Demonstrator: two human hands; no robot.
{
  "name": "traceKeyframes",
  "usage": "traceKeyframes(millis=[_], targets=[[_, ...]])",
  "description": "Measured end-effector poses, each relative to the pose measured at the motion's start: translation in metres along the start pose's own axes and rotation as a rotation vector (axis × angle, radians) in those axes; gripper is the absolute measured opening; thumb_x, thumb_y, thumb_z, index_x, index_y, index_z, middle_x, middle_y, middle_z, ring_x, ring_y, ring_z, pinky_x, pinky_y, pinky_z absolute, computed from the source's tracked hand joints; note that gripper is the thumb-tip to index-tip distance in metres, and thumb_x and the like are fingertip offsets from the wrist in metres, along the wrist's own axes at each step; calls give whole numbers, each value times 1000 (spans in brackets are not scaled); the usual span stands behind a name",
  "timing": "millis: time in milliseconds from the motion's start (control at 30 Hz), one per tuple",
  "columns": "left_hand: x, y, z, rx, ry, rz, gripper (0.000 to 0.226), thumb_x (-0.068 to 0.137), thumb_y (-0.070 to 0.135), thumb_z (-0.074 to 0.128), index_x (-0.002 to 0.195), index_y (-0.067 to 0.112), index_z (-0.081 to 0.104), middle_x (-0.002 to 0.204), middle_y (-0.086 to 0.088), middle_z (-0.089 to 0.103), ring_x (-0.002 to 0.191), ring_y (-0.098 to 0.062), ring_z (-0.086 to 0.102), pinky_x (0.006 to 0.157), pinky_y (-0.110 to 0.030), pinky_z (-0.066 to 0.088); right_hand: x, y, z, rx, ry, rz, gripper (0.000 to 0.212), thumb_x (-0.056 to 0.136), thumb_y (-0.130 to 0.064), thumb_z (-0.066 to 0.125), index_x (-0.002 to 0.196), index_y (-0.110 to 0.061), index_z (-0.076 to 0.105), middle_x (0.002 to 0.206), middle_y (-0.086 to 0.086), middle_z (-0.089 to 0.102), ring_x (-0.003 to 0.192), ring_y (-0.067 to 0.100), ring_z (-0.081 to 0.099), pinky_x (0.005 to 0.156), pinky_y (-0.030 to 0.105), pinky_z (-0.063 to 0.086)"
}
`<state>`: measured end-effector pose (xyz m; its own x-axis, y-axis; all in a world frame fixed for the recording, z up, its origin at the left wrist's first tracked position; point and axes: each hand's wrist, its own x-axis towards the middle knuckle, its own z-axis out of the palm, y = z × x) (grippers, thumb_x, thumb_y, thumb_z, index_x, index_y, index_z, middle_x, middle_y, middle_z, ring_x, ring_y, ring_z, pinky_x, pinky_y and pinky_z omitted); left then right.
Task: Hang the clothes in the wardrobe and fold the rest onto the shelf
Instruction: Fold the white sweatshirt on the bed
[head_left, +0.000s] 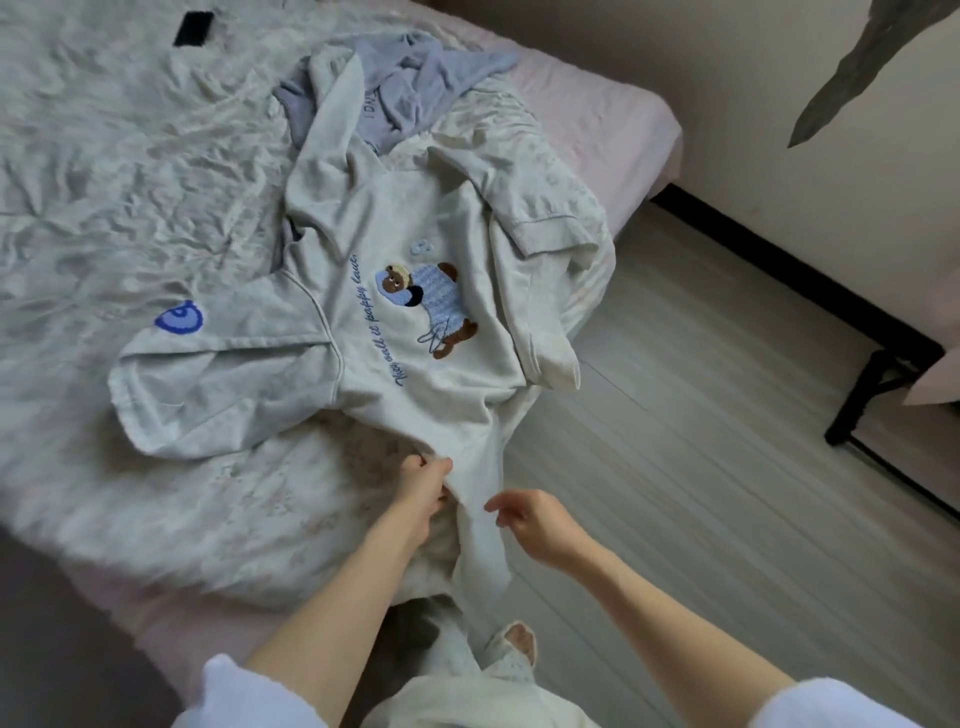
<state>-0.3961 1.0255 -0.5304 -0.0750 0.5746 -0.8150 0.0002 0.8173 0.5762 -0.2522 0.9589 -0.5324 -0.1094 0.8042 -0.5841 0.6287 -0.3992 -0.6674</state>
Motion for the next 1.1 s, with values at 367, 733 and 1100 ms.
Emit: traceKeyframes(millis=[367, 733, 1100], targets=[[27, 22, 26, 370, 95, 68, 40, 89, 10, 46, 128, 2, 46, 127, -18, 51, 108, -30, 51, 90, -34, 44, 34, 41, -78, -105, 172, 177, 38, 95, -14, 38, 130, -12, 50, 127, 10, 58, 118, 23, 52, 89, 24, 38], [130, 144, 137, 442, 87, 265, 40, 92, 16, 49, 131, 10, 42, 133, -9, 47, 113, -23, 50, 89, -30, 40, 189, 9, -240, -249, 303, 73, 42, 93, -15, 43, 134, -14, 43, 129, 10, 51, 117, 27, 51, 93, 33, 40], [185, 148, 186, 677, 200, 270, 65, 91, 27, 53, 147, 16, 20, 151, -4, 30, 136, -24, 31, 107, -36, 33, 323, -32, -266, -628, 219, 60, 63, 88, -48, 50, 139, -18, 28, 143, 6, 30, 132, 27, 27, 103, 47, 29]])
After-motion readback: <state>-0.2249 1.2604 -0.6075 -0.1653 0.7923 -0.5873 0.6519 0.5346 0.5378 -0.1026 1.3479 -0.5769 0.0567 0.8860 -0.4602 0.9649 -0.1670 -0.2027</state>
